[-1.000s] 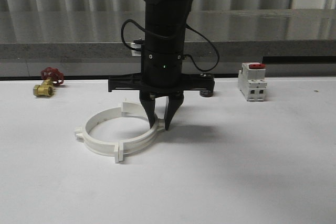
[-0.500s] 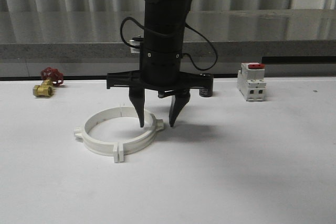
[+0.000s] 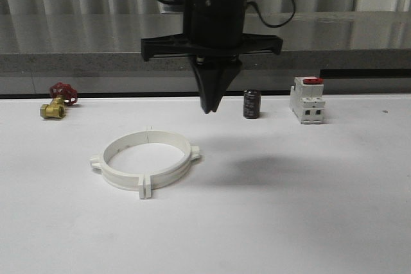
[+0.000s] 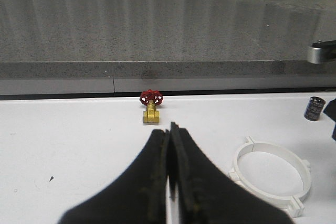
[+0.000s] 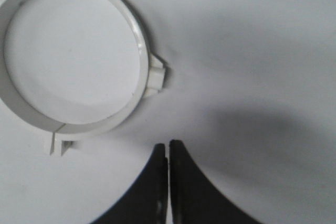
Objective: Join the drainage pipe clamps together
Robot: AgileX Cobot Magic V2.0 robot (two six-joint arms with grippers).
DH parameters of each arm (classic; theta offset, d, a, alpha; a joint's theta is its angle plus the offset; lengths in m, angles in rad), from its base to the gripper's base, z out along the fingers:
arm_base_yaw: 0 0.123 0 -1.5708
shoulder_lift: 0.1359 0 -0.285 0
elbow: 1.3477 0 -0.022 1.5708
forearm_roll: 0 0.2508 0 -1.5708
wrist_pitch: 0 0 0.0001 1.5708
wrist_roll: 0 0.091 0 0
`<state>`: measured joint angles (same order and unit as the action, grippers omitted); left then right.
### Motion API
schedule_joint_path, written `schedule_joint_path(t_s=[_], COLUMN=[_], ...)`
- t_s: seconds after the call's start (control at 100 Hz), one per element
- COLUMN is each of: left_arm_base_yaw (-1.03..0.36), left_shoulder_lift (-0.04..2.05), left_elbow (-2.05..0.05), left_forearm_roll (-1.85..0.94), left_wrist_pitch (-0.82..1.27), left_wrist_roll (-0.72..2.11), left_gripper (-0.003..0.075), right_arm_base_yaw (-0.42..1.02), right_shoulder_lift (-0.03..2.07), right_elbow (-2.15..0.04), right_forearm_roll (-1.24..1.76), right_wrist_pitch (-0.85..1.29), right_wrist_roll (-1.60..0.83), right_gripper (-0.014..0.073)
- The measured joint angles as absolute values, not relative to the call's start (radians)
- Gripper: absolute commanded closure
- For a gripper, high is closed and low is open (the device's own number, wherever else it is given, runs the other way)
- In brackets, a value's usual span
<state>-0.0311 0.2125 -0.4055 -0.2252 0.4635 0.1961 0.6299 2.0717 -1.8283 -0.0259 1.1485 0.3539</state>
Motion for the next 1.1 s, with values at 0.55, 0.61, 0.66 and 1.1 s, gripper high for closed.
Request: schedule_joint_path(t_s=[0.55, 0.61, 0.66, 1.1], left_arm_base_yaw=[-0.031, -0.031, -0.031, -0.031], left_shoulder_lift=[0.213, 0.213, 0.213, 0.213], left_elbow=[-0.405, -0.405, -0.405, -0.405], left_forearm_roll=[-0.225, -0.225, -0.225, -0.225], left_wrist_pitch=[0.463, 0.463, 0.463, 0.463], left_wrist_roll=[0.196, 0.196, 0.196, 0.196], left_gripper=[0.0741, 0.0741, 0.0741, 0.0741], right_arm_base_yaw=[0.373, 0.333, 0.302, 0.115], right_shoulder_lift=[1.505, 1.434, 1.383, 0.967], right_elbow=[-1.216, -1.153, -1.109, -0.840], right_forearm_roll=[-0.022, -0.027, -0.032, -0.065], right_wrist_pitch=[0.921, 0.905, 0.895, 0.887], right_wrist_roll=[0.244, 0.244, 0.244, 0.244], right_gripper=[0.0660, 0.0660, 0.0660, 0.0660])
